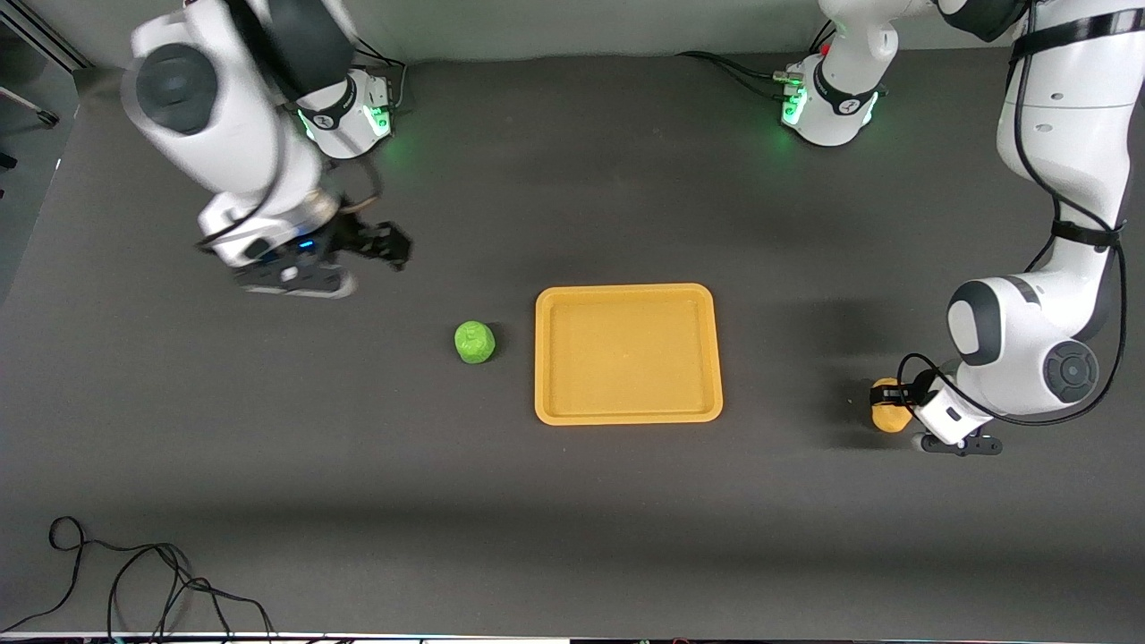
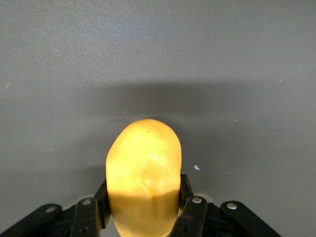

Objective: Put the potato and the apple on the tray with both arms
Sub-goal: 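Carry the potato onto the tray while the right gripper reaches the apple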

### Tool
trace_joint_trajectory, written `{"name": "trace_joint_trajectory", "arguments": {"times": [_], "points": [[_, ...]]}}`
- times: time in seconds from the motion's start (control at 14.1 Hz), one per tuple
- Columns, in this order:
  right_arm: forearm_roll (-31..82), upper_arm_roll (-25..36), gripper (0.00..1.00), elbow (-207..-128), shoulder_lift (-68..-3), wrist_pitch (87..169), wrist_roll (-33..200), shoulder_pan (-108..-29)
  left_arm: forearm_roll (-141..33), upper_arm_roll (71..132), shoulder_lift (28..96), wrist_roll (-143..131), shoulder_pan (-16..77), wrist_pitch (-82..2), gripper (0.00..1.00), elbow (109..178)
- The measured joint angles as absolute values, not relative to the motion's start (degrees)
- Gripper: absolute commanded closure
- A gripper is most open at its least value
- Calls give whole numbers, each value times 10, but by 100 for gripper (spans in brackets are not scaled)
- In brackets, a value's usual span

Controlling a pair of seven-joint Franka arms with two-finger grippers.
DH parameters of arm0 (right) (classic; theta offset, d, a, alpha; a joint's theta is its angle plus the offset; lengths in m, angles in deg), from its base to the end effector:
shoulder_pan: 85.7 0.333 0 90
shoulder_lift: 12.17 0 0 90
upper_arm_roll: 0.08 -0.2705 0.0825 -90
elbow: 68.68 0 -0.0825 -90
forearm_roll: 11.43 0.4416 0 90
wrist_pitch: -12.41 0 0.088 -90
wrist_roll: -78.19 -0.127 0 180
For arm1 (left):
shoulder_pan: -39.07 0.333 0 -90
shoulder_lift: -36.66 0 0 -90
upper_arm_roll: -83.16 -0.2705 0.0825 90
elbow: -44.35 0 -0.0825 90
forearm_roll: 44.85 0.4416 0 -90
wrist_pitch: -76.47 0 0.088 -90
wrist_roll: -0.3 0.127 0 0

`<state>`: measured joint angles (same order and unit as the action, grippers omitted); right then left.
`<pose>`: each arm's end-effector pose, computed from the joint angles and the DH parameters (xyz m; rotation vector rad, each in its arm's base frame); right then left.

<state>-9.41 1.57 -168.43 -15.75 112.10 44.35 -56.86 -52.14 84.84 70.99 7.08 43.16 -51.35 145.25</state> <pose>0.5565 0.2905 0.4440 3.1296 -0.1929 -0.1119 0.6612 0.0218 0.1177 3.0140 0.0187 -0.1812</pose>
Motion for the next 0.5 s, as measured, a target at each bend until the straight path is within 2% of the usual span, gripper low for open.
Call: {"name": "trace_joint_trajectory", "arguments": {"times": [0.21, 0.5], "points": [[-94, 17, 0, -1731, -140, 1165, 434, -556, -522, 869, 691, -30, 409, -429, 100, 1413], [-94, 19, 0, -1828, -115, 1260, 434, -555, -521, 877, 674, -136, 293, -378, 100, 1397]]}}
